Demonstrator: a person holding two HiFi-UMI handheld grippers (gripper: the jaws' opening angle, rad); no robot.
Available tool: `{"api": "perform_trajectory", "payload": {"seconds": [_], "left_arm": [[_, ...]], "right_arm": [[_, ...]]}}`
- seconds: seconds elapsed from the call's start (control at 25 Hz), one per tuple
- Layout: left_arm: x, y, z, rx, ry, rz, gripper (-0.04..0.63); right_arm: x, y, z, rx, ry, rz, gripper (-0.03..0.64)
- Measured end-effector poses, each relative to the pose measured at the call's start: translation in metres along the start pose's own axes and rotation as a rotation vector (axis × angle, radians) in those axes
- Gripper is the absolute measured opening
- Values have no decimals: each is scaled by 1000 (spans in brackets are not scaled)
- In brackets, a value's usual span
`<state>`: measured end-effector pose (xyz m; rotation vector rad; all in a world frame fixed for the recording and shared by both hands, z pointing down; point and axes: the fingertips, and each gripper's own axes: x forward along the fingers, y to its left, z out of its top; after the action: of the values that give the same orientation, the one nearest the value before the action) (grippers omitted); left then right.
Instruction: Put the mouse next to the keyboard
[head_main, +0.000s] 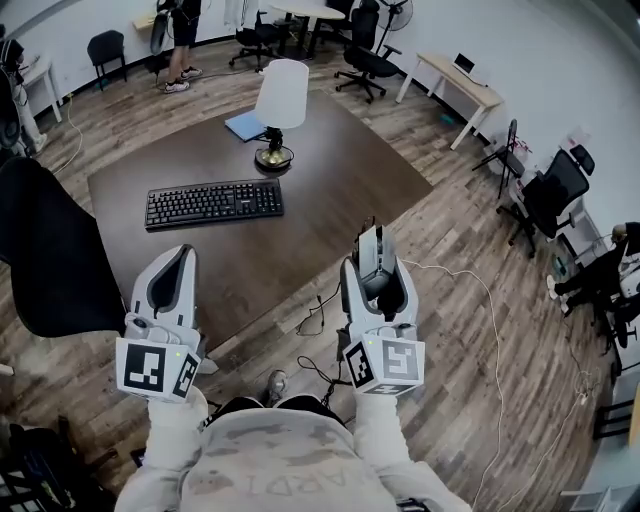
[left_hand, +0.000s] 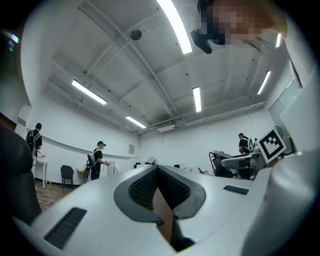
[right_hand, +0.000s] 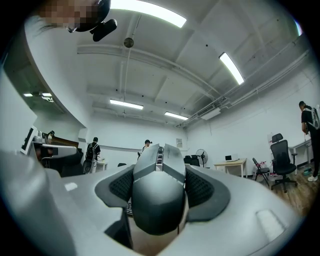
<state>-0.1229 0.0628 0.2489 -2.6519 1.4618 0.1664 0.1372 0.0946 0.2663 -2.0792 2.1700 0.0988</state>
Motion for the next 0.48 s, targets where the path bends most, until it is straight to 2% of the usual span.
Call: {"api": "perform_trajectory", "payload": {"seconds": [0.48], "left_arm": [[83, -4, -18, 5, 0, 71, 6]], "right_arm": [[80, -55, -24, 17, 24, 68, 305]]}}
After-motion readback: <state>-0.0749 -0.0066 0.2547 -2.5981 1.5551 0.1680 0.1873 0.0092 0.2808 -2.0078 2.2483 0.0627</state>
